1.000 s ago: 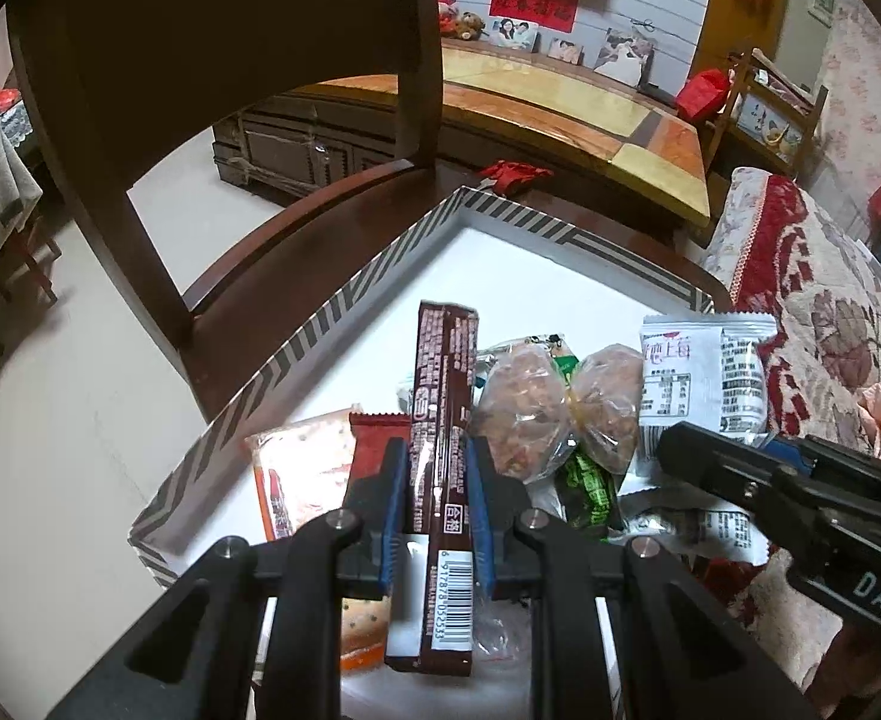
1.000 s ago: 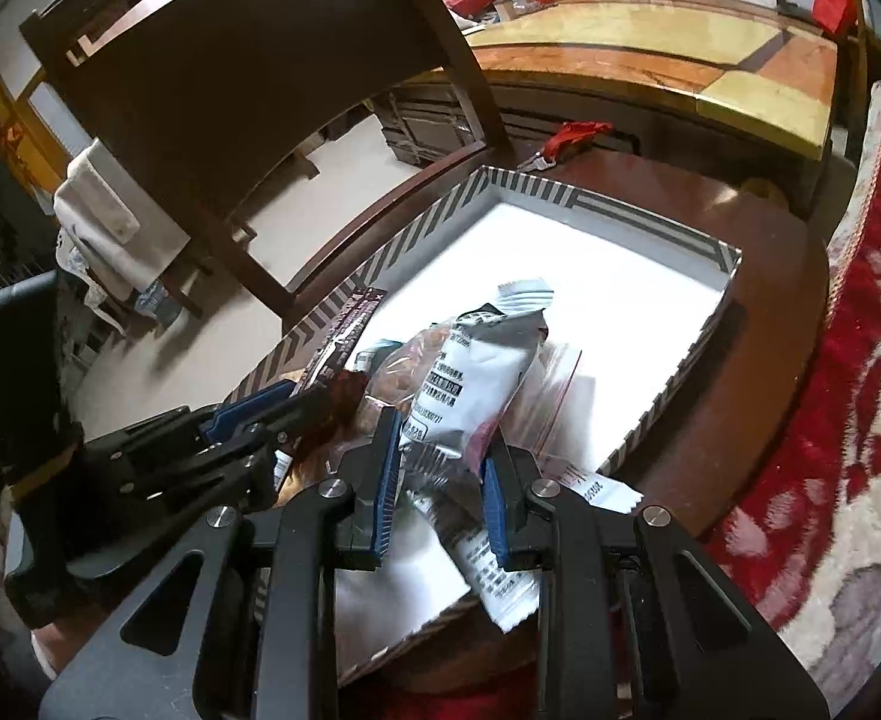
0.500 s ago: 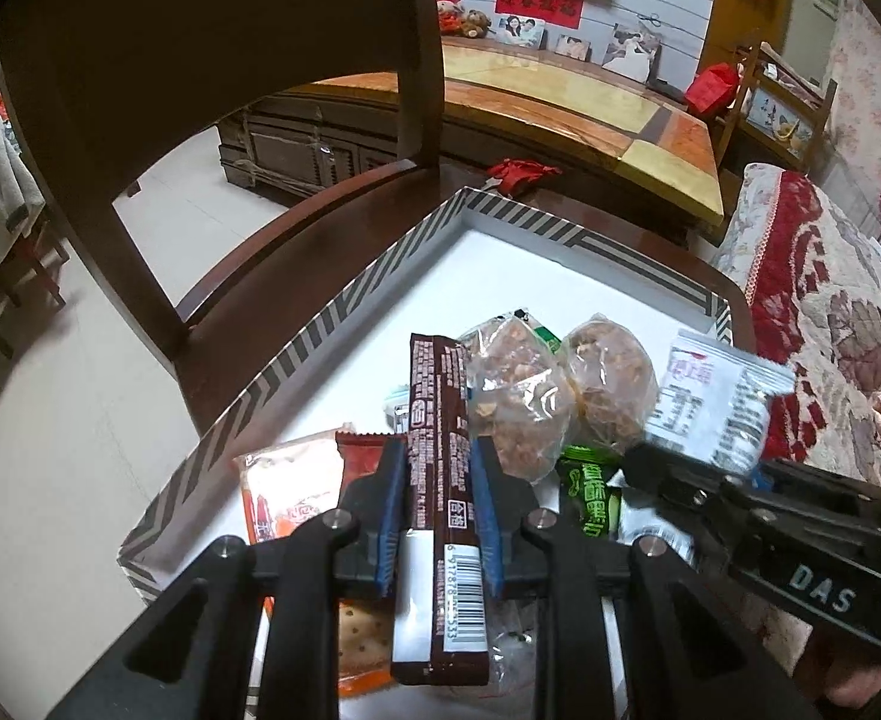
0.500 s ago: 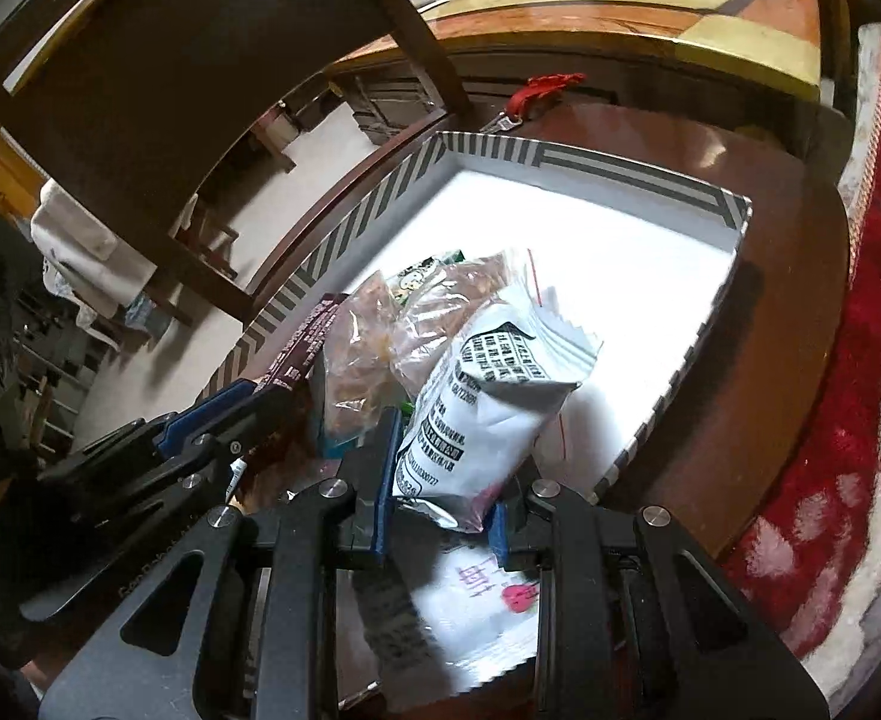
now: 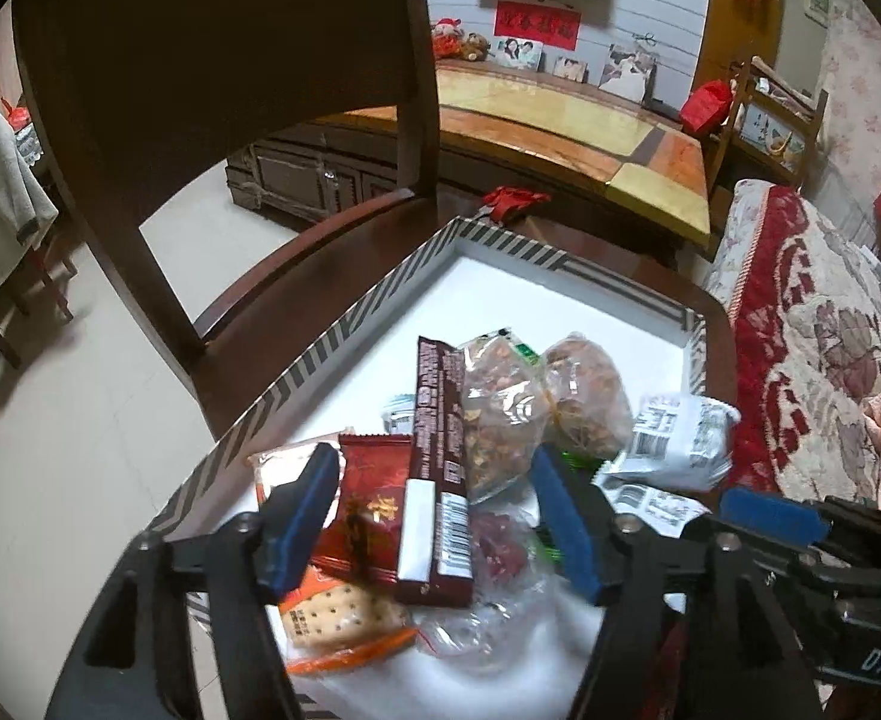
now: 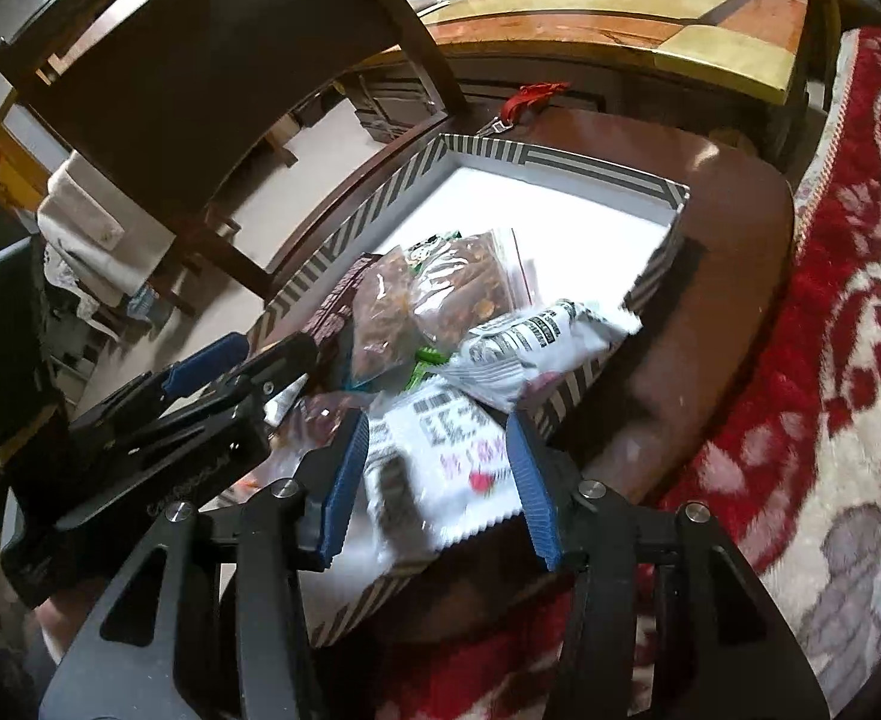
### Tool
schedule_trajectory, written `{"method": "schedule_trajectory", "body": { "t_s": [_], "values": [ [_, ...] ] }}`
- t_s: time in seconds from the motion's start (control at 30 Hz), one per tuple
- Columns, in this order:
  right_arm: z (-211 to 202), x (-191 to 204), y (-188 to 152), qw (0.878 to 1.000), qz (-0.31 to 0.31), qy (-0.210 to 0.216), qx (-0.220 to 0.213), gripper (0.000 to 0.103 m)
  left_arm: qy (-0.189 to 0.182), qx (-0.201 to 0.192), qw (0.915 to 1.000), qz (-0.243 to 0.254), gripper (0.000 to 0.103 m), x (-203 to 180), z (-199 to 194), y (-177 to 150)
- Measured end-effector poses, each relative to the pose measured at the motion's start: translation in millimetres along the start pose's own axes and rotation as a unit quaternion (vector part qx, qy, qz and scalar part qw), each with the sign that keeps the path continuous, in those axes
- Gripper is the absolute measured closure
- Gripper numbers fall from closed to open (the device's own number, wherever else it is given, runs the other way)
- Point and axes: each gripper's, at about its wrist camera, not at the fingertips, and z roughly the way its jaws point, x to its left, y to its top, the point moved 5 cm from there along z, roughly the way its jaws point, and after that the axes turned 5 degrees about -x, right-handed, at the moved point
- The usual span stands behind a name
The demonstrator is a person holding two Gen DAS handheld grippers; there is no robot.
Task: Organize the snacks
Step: 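Open both tools to drop the chocolate bar and white snack into the tray, then move both tools back to the remaining snacks on the sofa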
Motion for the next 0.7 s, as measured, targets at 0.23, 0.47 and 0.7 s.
{"method": "schedule_trajectory", "body": {
  "t_s": [0.23, 0.47, 0.7],
  "values": [
    [-38, -1, -13, 0.999, 0.002, -0.011, -0.044, 0.056, -0.016, -0.006, 0.9998, 0.007, 0.019, -19, -15, -4],
    [-76, -15, -28, 0.995, 0.002, -0.059, -0.084, 0.055, -0.042, -0.015, 0.9987, 0.025, 0.015, -53, -31, -8],
    [-109, -43, -47, 0.990, 0.016, -0.097, -0.104, 0.051, -0.079, -0.017, 0.9949, 0.061, 0.014, -99, -47, -20]
  ]
}}
